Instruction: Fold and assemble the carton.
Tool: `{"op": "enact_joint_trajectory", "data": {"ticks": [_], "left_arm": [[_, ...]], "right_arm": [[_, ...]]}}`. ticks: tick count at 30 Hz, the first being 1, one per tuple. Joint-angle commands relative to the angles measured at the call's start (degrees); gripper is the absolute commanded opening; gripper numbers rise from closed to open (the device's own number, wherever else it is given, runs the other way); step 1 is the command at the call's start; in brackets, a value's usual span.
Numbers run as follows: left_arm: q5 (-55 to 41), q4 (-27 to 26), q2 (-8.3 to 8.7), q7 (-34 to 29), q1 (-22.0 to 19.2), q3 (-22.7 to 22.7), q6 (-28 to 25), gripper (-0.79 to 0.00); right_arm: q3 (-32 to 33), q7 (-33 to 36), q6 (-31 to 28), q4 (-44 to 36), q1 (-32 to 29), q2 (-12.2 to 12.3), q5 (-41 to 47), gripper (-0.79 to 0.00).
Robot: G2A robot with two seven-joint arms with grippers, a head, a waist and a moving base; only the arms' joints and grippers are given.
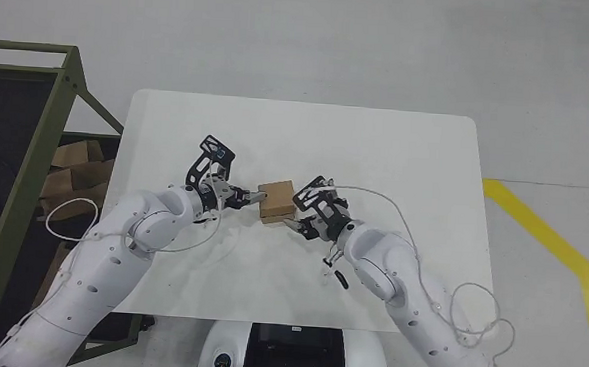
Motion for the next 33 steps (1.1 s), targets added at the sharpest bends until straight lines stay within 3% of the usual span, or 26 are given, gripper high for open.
{"op": "enact_joint_trajectory", "data": {"ticks": [1,11,33], "left_arm": [[-0.1,0.0,-0.07,0.1,0.1,-0.1,0.0,0.0],[-0.3,0.1,-0.33,0.2,0.4,-0.8,-0.7,0.0],[0.4,0.9,-1.19,-1.1,-0.4,0.1,-1.7,0.0]], "right_arm": [[-1.0,-0.1,0.7,0.7,0.8,-0.3,-0.6,0.0],[-4.5,0.8,4.6,3.2,3.7,-1.7,-4.1,0.0],[-5.0,0.2,5.3,5.8,5.0,-3.1,-4.1,0.0]]}}
